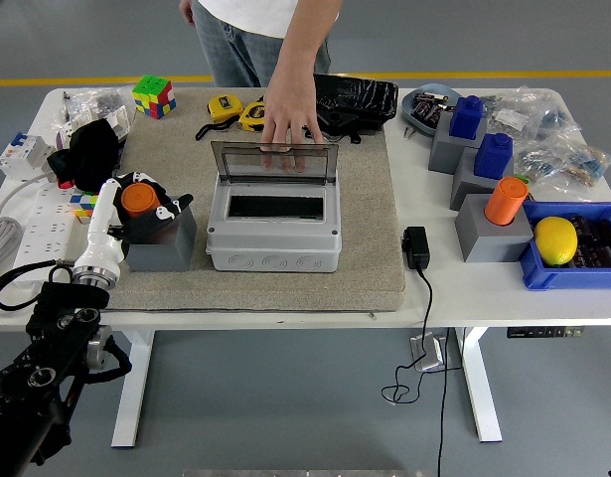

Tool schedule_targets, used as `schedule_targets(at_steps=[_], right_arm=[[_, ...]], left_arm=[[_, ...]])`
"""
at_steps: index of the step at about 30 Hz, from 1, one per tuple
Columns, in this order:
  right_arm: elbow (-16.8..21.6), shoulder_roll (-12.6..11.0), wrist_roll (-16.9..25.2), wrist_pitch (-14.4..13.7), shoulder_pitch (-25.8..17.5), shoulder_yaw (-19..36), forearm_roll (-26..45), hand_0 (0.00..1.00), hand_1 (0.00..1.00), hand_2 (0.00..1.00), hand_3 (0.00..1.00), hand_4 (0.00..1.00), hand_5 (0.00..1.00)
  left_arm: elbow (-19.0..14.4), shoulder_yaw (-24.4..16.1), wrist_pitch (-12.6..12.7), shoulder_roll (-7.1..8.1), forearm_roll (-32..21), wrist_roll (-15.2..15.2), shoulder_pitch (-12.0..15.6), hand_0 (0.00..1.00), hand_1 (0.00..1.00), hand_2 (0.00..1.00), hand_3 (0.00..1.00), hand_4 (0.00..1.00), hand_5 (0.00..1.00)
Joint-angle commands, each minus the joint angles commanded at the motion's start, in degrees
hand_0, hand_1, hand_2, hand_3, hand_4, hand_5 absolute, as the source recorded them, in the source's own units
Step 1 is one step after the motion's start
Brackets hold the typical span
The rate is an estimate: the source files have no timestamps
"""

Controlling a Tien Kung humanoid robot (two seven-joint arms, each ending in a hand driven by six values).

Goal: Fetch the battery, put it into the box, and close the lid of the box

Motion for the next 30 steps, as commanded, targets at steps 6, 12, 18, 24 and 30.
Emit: schedule_targets(at_steps=[6, 12, 18, 24, 30], right_arm=[[0.0, -0.19, -0.23, -0.08, 0.02, 0.62, -0.57, 0.859, 0.793, 0.746, 0.777, 0.998, 0.998], [0.0, -0.08, -0.13, -0.07, 0.06, 0.57, -0.42, 0.858, 0.793, 0.746, 0.777, 0.998, 0.998], [0.0, -0.01, -0.1, -0.06, 0.18, 0.73, -0.44, 0.859, 0.793, 0.746, 0.776, 0.998, 0.998], [0.0, -0.1, -0.05, -0.04, 0.22, 0.75, -0.32, 0.859, 0.792, 0.746, 0.776, 0.998, 0.998], [0.0, -0.14, -0.1, -0.04, 0.16, 0.75, -0.34, 0.858, 0.792, 0.746, 0.776, 0.998, 0.998]], left_arm=[[-0.16, -0.04, 0.7, -0.11, -0.25, -0.33, -0.12, 0.221, 0.317, 0.296, 0.27, 0.998, 0.165], [-0.44, -0.19, 1.26, -0.2, -0.17, -0.51, -0.5, 0.227, 0.318, 0.296, 0.269, 0.998, 0.167], [-0.58, -0.21, 1.59, -0.32, -0.11, -0.62, -0.71, 0.229, 0.32, 0.296, 0.267, 0.998, 0.167], [-0.49, -0.1, 1.73, -0.4, -0.13, -0.64, -0.7, 0.227, 0.32, 0.295, 0.266, 0.998, 0.17], [-0.44, 0.35, 1.9, -0.53, -0.32, -0.79, -0.37, 0.234, 0.325, 0.295, 0.265, 0.998, 0.176]])
